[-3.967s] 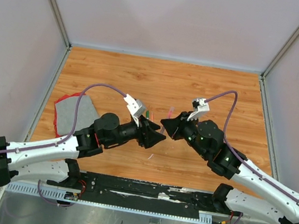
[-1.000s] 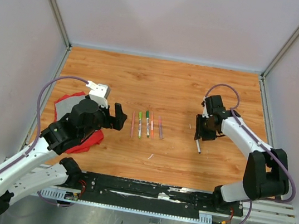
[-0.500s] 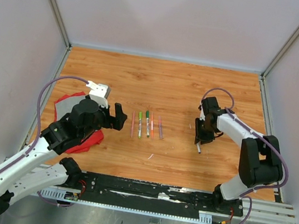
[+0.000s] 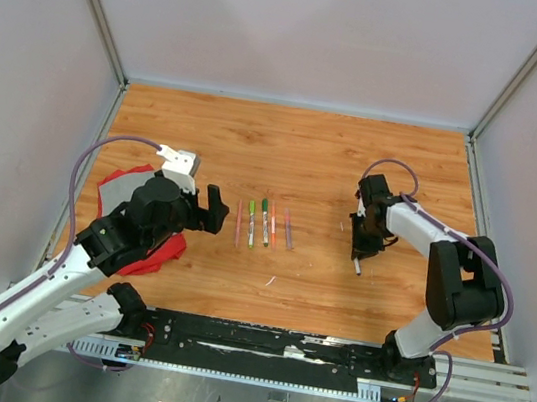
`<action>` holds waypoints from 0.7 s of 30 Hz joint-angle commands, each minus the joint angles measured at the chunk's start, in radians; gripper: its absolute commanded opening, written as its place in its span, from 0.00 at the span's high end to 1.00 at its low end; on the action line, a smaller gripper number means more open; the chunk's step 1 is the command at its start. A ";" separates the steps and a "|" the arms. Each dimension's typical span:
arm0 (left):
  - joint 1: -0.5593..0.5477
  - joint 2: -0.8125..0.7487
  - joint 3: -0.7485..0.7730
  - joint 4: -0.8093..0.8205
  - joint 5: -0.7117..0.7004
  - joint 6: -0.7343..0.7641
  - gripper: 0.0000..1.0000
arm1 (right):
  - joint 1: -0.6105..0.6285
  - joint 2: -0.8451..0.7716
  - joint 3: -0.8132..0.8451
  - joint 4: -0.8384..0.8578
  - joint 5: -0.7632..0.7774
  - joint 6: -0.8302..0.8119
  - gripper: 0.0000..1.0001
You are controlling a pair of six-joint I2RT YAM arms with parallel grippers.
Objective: Insert the pens into the pen caps
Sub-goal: Pick up the pen from the center of the board.
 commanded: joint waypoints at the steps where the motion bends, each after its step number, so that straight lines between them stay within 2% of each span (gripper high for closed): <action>1: 0.005 0.009 -0.003 0.018 -0.021 -0.005 0.00 | 0.025 0.027 0.004 -0.006 0.076 0.021 0.84; 7: 0.005 0.025 -0.011 0.039 -0.030 -0.074 0.00 | 0.036 -0.109 -0.037 0.036 0.039 0.054 0.93; 12: 0.005 0.045 -0.048 0.135 0.058 -0.127 0.00 | 0.035 -0.277 -0.090 0.146 -0.144 0.086 0.95; 17: 0.001 0.081 -0.095 0.251 0.160 -0.169 0.01 | 0.035 -0.445 -0.221 0.394 -0.381 0.234 0.99; 21: -0.029 0.103 -0.114 0.331 0.178 -0.193 0.02 | 0.051 -0.560 -0.336 0.637 -0.459 0.394 0.99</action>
